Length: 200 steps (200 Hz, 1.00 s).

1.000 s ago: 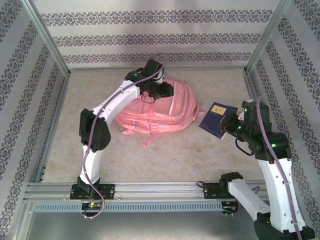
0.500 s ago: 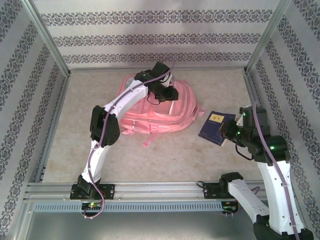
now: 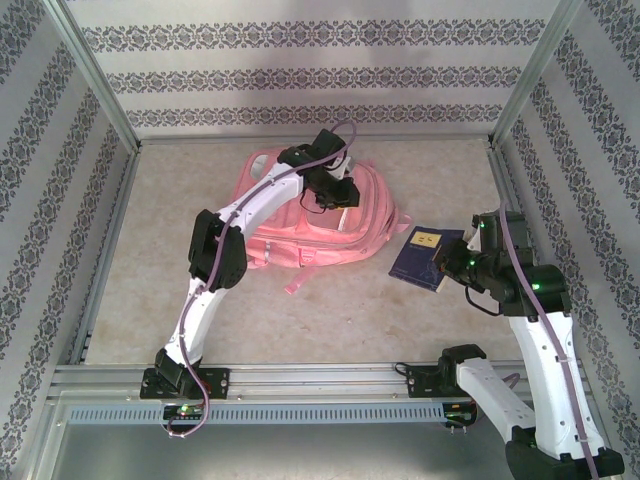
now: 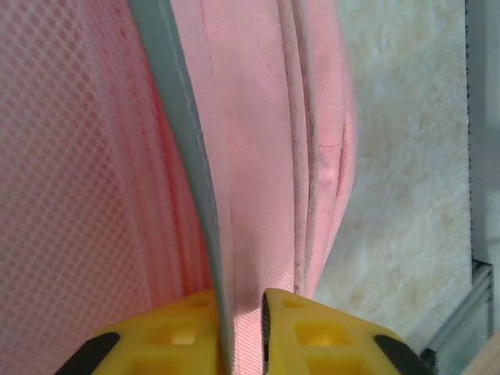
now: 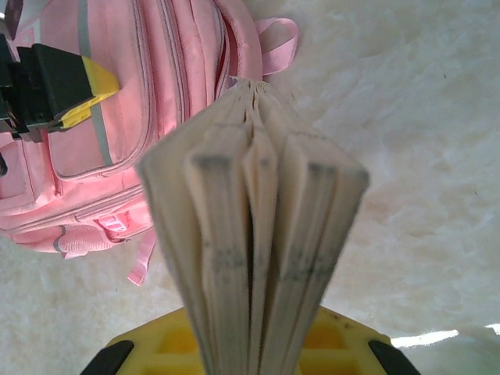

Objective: Pack the student bag

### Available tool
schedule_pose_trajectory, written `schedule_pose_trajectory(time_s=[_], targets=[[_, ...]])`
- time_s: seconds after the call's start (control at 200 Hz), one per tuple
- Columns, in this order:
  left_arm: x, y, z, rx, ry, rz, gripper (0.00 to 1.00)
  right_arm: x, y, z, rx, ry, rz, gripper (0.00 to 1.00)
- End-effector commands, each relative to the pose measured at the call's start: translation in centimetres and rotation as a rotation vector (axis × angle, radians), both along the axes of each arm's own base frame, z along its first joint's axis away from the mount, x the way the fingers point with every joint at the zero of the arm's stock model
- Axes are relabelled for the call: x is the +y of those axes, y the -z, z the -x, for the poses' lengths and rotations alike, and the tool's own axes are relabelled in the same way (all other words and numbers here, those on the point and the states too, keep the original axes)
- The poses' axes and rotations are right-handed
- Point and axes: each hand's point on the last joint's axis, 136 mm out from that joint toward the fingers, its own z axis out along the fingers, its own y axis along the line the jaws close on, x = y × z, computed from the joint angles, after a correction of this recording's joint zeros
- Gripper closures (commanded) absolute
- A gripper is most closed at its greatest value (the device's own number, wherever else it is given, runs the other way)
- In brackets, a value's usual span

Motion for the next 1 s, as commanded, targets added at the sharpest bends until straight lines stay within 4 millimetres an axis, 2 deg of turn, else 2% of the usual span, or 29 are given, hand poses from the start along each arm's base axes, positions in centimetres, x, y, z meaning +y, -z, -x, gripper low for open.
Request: schedule_pose_trajectory(time_s=[0.0, 0.03, 0.115, 0.24, 0.42, 0.53, 0.645, 0.74, 0.849, 0.994], targets=[[0.5, 0.0, -0.4, -0.035, -0.024, -0.076, 0.94, 0.1, -0.8, -0.5, -0.045, 0.01, -0.025, 1.0], [0.7, -0.3, -0.5, -0.045, -0.029, -0.085, 1.0, 0.1, -0.9, -0.5, -0.051, 0.008, -0.021, 1.0], [1.6, -1.8, -0.7, -0.083, -0.057, -0.11, 1.0, -0.1, -1.6, -0.5, -0.069, 0.0, -0.002, 1.0], [2.7, -6.5, -0.6, -0.164, -0.104, -0.092, 1.0, -0.5, -2.3, -0.5, -0.102, -0.008, 0.042, 1.0], [4.5, -13.3, 1.4, -0.245, -0.142, -0.04, 1.0, -1.5, -3.0, -1.5, -0.136, 0.074, 0.051, 1.0], [5.6, -16.5, 3.1, -0.299, -0.104, -0.021, 1.0, 0.0, -3.4, -2.5, -0.175, 0.017, -0.001, 1.0], [7.4, -18.6, 4.8, -0.305, -0.093, 0.005, 1.0, 1.0, -3.7, -3.3, -0.208, 0.003, -0.053, 1.0], [8.8, -19.7, 5.8, -0.303, -0.096, 0.045, 1.0, 2.7, -3.7, -4.2, -0.23, -0.045, -0.131, 1.0], [10.6, -20.7, 6.3, -0.295, -0.11, 0.131, 1.0, 5.2, -4.3, -5.2, -0.285, -0.119, -0.262, 1.0], [12.6, -22.1, 6.4, -0.273, -0.133, 0.328, 1.0, 6.7, -4.7, -5.7, -0.319, -0.168, -0.347, 1.0]])
